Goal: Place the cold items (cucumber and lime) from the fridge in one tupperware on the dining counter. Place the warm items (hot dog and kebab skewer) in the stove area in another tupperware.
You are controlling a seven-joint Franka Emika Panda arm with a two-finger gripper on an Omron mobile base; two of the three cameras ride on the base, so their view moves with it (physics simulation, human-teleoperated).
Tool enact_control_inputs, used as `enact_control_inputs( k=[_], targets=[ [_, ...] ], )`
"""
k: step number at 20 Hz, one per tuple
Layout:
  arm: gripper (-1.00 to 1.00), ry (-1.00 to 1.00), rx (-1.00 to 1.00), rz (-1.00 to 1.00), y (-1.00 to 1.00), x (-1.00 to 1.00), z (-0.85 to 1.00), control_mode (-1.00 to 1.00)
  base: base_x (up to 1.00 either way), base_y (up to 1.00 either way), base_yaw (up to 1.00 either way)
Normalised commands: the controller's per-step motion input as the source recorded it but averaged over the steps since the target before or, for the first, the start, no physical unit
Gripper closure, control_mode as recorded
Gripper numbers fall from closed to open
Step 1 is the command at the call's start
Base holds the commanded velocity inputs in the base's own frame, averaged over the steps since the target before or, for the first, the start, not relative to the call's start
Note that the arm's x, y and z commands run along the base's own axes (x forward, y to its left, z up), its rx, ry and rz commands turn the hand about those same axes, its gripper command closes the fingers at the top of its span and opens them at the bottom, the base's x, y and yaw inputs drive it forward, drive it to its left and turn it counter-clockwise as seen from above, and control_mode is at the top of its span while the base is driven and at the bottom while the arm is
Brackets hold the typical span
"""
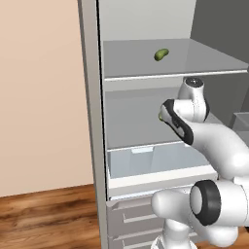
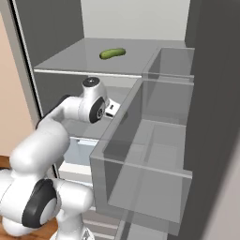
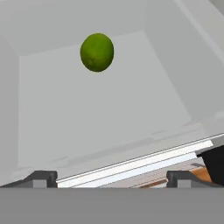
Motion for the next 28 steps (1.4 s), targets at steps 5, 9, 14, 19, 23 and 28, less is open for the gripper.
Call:
enact_control_inputs(
  k=[5,9,14,19,23,28],
  targets=[
    [-1.0,0.03,0.0,0.0,-0.02,0.41,-0.1,-1.0,0.0,0.0,0.0],
    [-1.0,0.0,0.0,0.0,-0.01,0.4,-0.2,-1.0,0.0,0.0,0.0],
    [-1.0,0.0,0.0,0.0,-0.06,0.36,-0.14,-1.0,0.0,0.0,0.0],
    [-1.0,0.02,0.03,0.0,-0.1,0.41,-0.1,-1.0,0.0,0.0,0.0],
    [-1.0,0.03,0.03,0.0,-0.13,0.4,-0.14,-1.0,0.0,0.0,0.0],
    [-1.0,0.07,0.01,0.0,-0.05,0.39,-0.16,-1.0,0.0,0.0,0.0]
  ],
)
